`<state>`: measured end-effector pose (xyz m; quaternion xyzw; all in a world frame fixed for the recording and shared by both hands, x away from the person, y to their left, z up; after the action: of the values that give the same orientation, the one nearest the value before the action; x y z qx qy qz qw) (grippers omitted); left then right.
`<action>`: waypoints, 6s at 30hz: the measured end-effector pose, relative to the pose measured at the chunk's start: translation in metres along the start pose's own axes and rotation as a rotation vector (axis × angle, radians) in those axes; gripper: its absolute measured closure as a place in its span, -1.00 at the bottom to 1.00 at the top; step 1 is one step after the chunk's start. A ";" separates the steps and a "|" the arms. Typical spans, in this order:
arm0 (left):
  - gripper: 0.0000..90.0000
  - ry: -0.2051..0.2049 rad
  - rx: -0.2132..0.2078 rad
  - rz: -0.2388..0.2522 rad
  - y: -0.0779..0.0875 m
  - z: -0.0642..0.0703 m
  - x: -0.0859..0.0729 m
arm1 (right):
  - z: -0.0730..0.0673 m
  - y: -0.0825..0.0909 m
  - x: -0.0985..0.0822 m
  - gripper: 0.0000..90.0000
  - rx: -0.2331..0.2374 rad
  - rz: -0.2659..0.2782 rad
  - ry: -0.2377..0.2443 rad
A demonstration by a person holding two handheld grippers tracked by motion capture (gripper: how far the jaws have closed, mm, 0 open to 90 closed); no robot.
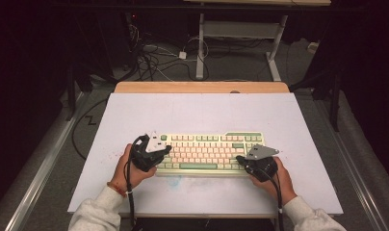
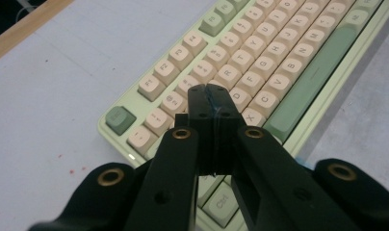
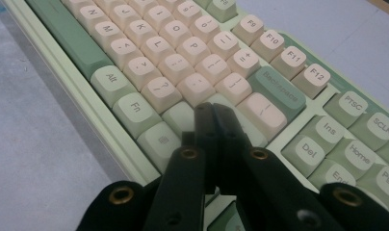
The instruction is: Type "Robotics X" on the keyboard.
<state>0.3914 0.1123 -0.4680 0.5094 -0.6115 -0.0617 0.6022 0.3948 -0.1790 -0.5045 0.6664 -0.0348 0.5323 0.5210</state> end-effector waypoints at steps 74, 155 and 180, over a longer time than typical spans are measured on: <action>-0.04 -0.111 0.086 0.089 -0.023 0.005 0.022 | 0.001 0.031 0.014 1.00 0.004 0.081 -0.003; -0.56 -0.014 0.088 0.034 0.012 0.022 -0.071 | -0.031 -0.017 0.072 1.00 0.070 0.111 0.017; -0.53 -0.004 0.108 0.050 0.019 0.018 -0.068 | -0.016 0.041 0.058 -0.36 -0.008 0.255 0.022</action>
<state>0.3496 0.1591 -0.5060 0.5258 -0.6275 -0.0146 0.5741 0.3844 -0.1565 -0.4365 0.6488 -0.1157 0.6012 0.4520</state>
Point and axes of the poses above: each handheld gripper's, and its own axes: y roughly backward along the jaws, x roughly out of its top, z roughly to its right, the point moved 7 cm from there along -y, roughly forward along the jaws, and after that the axes turned 8 degrees about -y, right-handed, at the moved point
